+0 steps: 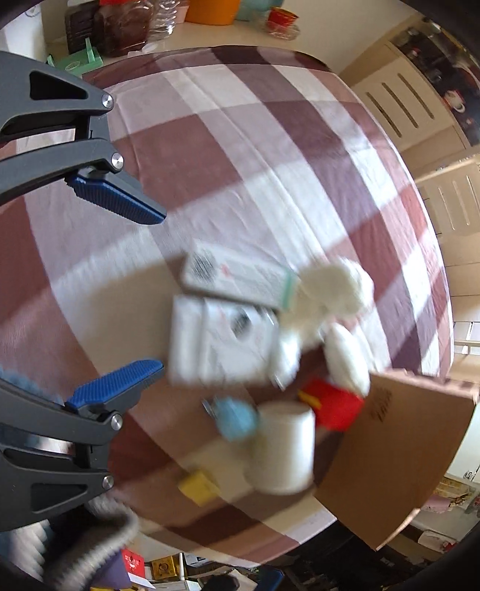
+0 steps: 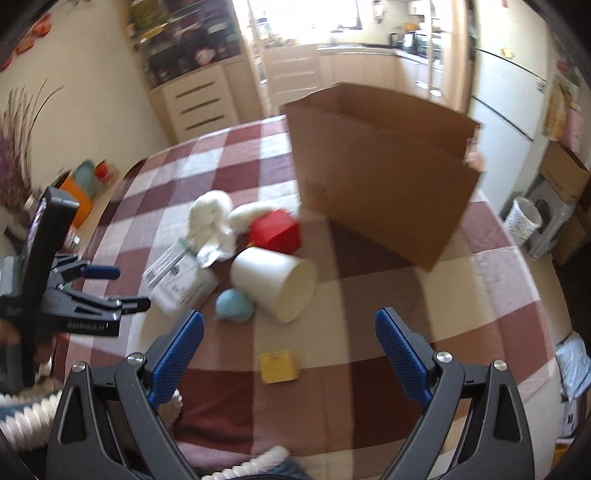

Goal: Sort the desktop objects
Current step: 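Grasp the white-and-green medicine box with the left tool while the right tool grasps the white plush bunny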

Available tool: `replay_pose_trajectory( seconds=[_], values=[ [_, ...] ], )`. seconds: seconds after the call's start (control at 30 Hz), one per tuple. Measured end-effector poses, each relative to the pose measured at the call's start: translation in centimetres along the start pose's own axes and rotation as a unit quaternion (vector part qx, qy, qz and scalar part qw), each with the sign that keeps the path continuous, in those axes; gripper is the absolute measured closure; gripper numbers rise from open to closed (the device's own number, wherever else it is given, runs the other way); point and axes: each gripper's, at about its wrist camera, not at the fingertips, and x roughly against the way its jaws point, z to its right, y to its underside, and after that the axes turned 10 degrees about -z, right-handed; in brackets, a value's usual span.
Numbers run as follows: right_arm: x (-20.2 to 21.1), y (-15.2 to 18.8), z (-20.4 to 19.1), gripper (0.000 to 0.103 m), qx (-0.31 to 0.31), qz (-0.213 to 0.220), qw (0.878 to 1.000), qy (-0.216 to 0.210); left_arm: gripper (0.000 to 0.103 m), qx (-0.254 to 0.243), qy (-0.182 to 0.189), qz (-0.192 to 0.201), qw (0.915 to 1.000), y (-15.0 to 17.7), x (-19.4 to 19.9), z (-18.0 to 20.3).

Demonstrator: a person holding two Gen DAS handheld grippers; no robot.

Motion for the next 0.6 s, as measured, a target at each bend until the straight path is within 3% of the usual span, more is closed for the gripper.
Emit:
replay_pose_trajectory(
  seconds=[0.3, 0.6],
  values=[
    [-6.1, -0.1, -7.0, 0.008, 0.111, -0.055, 0.991, -0.051, 0.025, -0.063, -0.022, -0.007, 0.9977, -1.9, -4.4, -1.1],
    [-7.0, -1.0, -5.7, 0.008, 0.085, -0.070, 0.993, -0.039, 0.025, -0.064, -0.016, 0.010, 0.9978, -6.2, -6.2, -0.5]
  ],
)
